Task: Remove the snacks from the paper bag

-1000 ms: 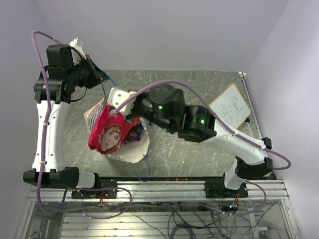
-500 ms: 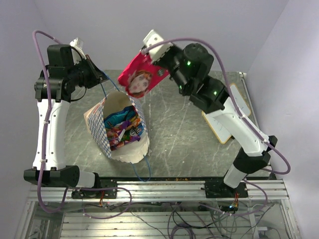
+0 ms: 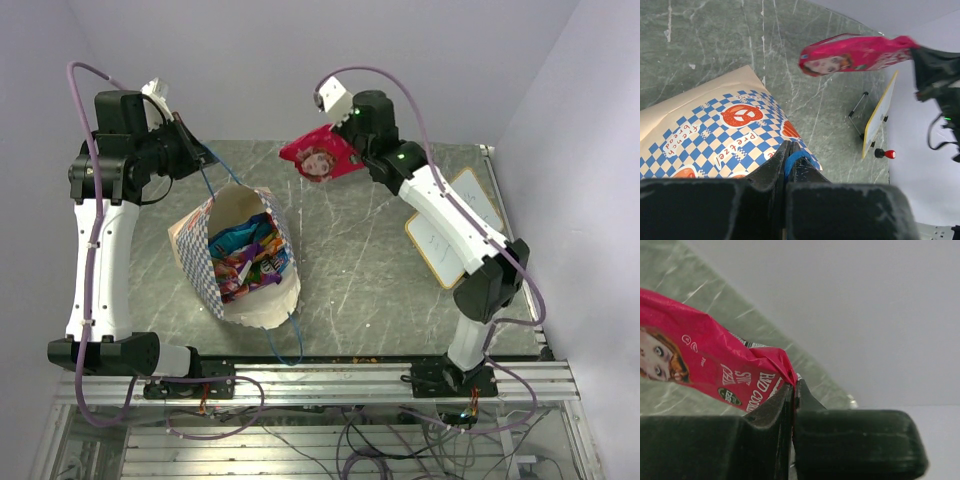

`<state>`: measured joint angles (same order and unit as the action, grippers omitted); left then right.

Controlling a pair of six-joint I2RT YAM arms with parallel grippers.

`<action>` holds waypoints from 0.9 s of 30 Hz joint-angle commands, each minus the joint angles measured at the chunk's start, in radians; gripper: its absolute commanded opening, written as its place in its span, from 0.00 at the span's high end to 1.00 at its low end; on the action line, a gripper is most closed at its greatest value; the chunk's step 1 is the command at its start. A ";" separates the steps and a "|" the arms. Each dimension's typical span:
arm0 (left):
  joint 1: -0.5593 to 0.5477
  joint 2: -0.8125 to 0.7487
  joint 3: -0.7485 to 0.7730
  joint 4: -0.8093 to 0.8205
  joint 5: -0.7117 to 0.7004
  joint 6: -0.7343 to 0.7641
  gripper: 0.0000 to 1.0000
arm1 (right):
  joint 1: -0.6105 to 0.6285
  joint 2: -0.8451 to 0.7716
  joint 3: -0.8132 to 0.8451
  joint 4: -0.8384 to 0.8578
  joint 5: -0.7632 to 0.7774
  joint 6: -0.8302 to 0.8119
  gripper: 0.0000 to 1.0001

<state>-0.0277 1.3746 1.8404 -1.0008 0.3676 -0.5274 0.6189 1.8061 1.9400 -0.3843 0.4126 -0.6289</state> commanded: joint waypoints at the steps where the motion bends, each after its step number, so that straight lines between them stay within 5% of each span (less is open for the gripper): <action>1: 0.012 -0.011 -0.004 0.018 0.028 0.004 0.93 | -0.001 0.040 -0.022 -0.023 -0.086 0.158 1.00; 8: 0.012 -0.006 0.006 0.003 0.039 0.004 0.93 | -0.055 0.169 0.007 -0.091 -0.197 0.285 1.00; 27: 0.012 -0.011 0.007 -0.040 -0.016 0.041 0.93 | -0.324 0.658 0.228 0.055 -0.303 0.187 1.00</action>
<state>-0.0277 1.3746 1.8374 -1.0264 0.3824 -0.5114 0.3099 2.4195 2.1086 -0.3889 0.1303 -0.4080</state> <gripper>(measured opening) 0.078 0.007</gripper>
